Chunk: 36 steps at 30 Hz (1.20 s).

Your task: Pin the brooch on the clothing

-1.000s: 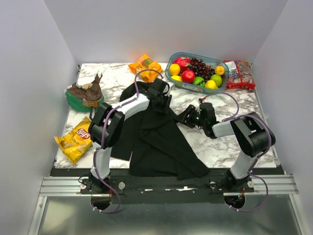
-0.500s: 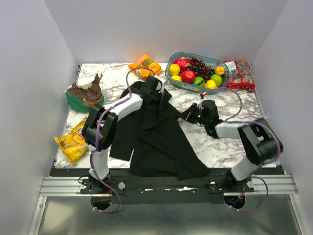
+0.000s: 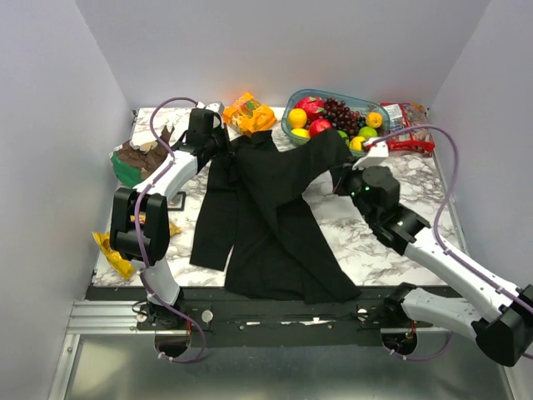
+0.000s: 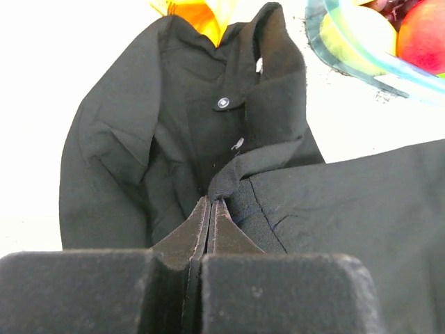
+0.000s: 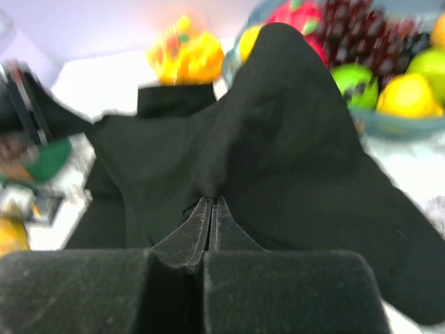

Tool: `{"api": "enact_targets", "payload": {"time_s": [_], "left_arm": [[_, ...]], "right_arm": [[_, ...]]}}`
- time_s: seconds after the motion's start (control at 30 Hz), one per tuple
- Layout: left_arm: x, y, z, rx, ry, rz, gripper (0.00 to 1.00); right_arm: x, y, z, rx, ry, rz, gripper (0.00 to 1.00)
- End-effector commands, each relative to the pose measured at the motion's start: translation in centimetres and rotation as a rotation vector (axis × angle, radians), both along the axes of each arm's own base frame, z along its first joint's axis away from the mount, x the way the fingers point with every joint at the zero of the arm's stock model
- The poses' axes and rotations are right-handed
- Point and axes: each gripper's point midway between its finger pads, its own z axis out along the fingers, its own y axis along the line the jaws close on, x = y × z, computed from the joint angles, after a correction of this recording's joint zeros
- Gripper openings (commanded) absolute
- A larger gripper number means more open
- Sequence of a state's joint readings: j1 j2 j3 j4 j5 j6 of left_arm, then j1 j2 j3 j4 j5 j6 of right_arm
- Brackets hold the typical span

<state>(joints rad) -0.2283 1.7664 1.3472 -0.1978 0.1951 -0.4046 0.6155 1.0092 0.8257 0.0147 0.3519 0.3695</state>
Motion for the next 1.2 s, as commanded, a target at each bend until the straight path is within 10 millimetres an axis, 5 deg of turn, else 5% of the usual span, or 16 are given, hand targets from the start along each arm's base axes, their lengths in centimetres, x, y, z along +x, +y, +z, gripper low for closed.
{"api": "enact_targets", "payload": {"time_s": [0.0, 0.13, 0.2, 0.3, 0.4, 0.47, 0.67, 0.93, 1.17], "left_arm": [[0.0, 0.0, -0.2, -0.030, 0.007, -0.002, 0.00], [-0.1, 0.0, -0.3, -0.027, 0.010, -0.007, 0.00], [0.0, 0.1, -0.5, -0.017, 0.017, -0.009, 0.00], [-0.1, 0.1, -0.7, -0.015, 0.022, -0.011, 0.00], [-0.1, 0.0, -0.5, -0.019, 0.020, -0.016, 0.00], [-0.2, -0.1, -0.1, -0.026, 0.016, -0.020, 0.00], [-0.5, -0.2, 0.4, -0.032, 0.004, -0.027, 0.00], [-1.2, -0.5, 1.2, -0.049, -0.007, -0.049, 0.00], [-1.4, -0.5, 1.7, -0.051, -0.019, -0.053, 0.00]], "right_arm": [[-2.4, -0.8, -8.6, -0.240, 0.234, -0.017, 0.14], [-4.5, 1.4, -14.7, -0.159, 0.424, 0.070, 0.65], [-5.4, 1.2, -16.1, -0.147, 0.462, 0.070, 0.81], [-5.6, -0.5, -15.2, -0.096, 0.436, -0.003, 0.99], [-5.2, -2.9, -14.7, -0.023, 0.449, -0.065, 1.00], [-4.9, -5.7, -16.0, 0.024, 0.500, -0.133, 1.00], [-7.1, -9.3, -20.7, 0.047, 0.660, -0.258, 0.99], [-9.3, -11.0, -24.0, 0.062, 0.755, -0.361, 0.98], [-8.9, -9.5, -25.5, 0.118, 0.816, -0.328, 0.94]]}}
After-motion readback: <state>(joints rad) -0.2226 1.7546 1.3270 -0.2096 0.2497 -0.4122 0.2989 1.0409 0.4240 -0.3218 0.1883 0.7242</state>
